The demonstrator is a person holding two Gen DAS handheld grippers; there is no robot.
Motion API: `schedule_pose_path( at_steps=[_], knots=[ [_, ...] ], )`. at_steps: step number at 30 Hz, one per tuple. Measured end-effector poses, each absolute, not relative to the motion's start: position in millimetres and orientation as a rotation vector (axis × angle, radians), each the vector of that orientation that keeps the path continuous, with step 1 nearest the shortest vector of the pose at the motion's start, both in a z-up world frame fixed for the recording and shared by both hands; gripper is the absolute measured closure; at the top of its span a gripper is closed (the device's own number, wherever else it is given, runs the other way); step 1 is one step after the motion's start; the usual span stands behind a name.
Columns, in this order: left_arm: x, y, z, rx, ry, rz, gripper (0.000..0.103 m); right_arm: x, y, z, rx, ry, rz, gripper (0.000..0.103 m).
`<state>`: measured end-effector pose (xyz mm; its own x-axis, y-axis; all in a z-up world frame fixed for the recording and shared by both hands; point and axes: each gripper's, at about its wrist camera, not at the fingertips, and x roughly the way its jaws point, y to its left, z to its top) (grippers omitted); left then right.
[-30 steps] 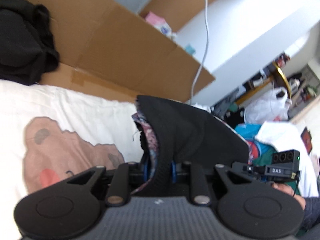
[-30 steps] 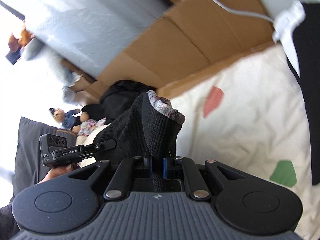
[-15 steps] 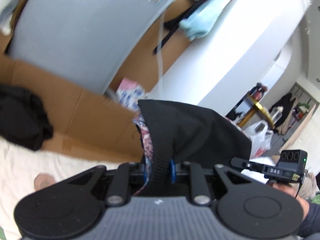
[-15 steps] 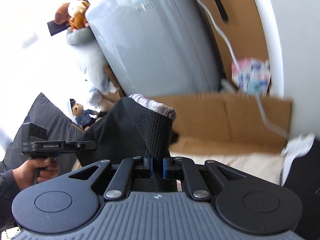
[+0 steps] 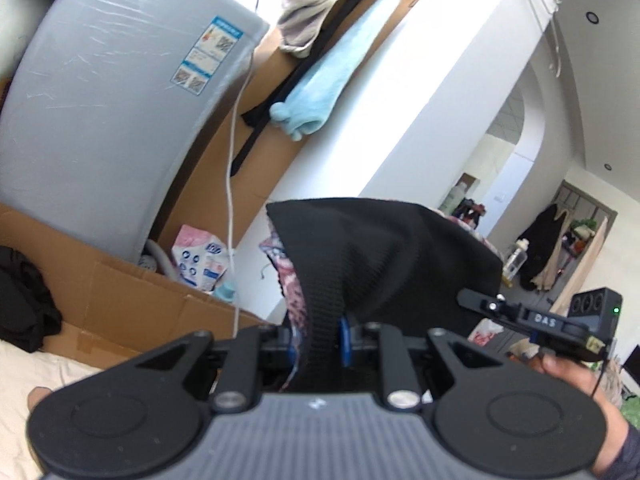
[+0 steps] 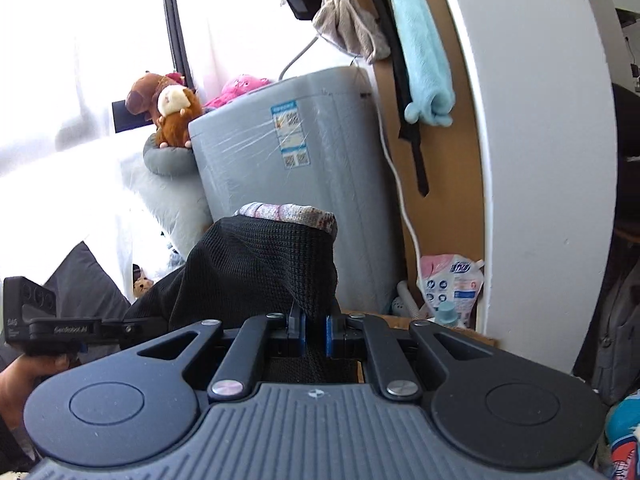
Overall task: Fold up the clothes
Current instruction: 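Lift the folded pants with both grippers and carry them along the bed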
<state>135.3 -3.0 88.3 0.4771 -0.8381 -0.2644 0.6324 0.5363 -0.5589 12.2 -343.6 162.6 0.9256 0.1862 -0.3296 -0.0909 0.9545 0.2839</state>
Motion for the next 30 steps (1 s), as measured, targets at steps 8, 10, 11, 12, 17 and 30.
schedule_pose_path(
  at_steps=[8,10,11,12,17,30],
  knots=[
    [105,-11,98,-0.446,0.528,-0.912,0.082,-25,-364,174,0.296,0.299,0.163,0.094],
    [99,-13,92,-0.492,0.535,-0.909,0.083,-26,-368,170,0.311,0.300,0.160,0.094],
    [98,-17,91,-0.493,0.537,-0.913,0.083,-26,-372,167,0.324,0.304,0.158,0.094],
    [97,-21,90,-0.493,0.540,-0.916,0.083,-25,-375,164,0.328,0.304,0.155,0.094],
    [92,-41,83,-0.500,0.562,-0.943,0.083,-33,-403,153,0.350,0.296,0.142,0.094],
    [102,-144,26,-0.427,0.688,-0.996,0.083,-50,-469,115,0.351,0.337,-0.013,0.094]
  ],
)
